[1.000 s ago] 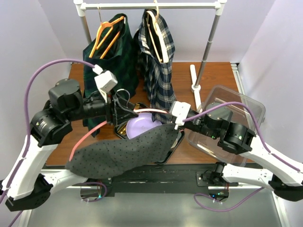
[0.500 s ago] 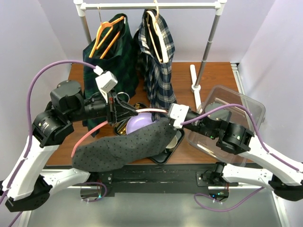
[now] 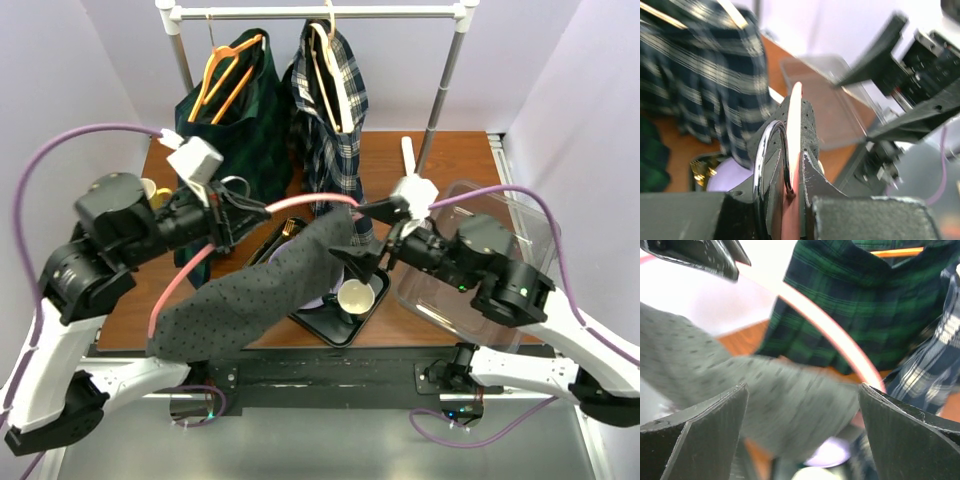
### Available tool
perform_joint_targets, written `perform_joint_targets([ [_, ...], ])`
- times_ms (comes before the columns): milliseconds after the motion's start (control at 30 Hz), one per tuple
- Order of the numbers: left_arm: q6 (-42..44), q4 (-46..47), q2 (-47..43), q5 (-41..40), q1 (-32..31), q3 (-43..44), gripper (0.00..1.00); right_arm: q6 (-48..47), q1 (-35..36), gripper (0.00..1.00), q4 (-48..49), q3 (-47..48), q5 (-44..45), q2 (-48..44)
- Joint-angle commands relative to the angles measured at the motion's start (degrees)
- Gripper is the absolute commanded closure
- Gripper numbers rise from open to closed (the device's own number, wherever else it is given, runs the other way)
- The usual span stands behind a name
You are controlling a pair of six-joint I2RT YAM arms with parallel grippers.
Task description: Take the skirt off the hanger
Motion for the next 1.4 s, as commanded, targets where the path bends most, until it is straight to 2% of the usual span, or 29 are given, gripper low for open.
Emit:
perform_joint_targets([
  [0, -0.41, 8.83, -3.07, -7.96, -0.07, 3.33, 1.00, 16.61, 0.02, 0.06, 0.19, 1.53, 0.82, -0.93],
  [167, -1.12, 11.56, -2.82, -8.85, -0.07, 4.37, 1.00, 23.75, 0.02, 0.07, 1.16, 3.81, -4.53, 5.30],
  [300, -1.74, 12.96, -2.90, -11.92, -0.16, 3.68, 1.00, 31.12, 0.28, 0.05, 8.17, 3.38, -8.32, 9.08],
  [533, -2.35, 18.67, -4.92, -13.34, -0.07, -1.15, 1.00, 36.51, 2.39, 0.07, 10.21, 5.48, -3.76, 17.53],
  [600, -2.44, 20.79, -5.37, -13.16, -0.07, -2.21, 1.00, 38.53, 2.57, 0.16, 13.28, 5.40, -4.28, 19.02],
  [633, -2.44, 21.05, -5.54, -13.25, -0.07, -2.91, 1.00, 38.88, 2.66, 0.24, 14.60, 4.70, -4.37, 19.46],
  [667, -2.53, 21.40, -5.45, -13.51, -0.16, -3.09, 1.00, 39.14, 2.75, 0.54, 15.66, 4.43, -3.85, 19.73],
  [733, -2.62, 21.49, -5.54, -14.65, -0.16, -3.62, 1.00, 38.97, 2.75, 0.82, 16.55, 3.56, -0.35, 19.64],
  [767, -2.53, 21.67, -5.98, -14.74, -0.16, -3.71, 1.00, 37.75, 2.83, 1.00, 16.90, 2.94, 1.32, 19.29],
  [933, -0.60, 18.09, -7.74, -23.25, -0.07, -3.53, 1.00, 32.56, 2.83, 1.00, 16.47, 0.47, 9.24, 14.11],
  [1067, 3.26, 12.63, -9.49, -34.23, -0.07, -3.97, 1.00, 25.02, 2.75, 1.00, 17.25, 1.00, 9.25, 6.13],
  [1367, 5.55, 8.58, -11.43, -35.75, -0.07, -3.62, 1.00, 17.18, 2.75, 1.00, 15.84, 9.00, 10.91, -1.36],
])
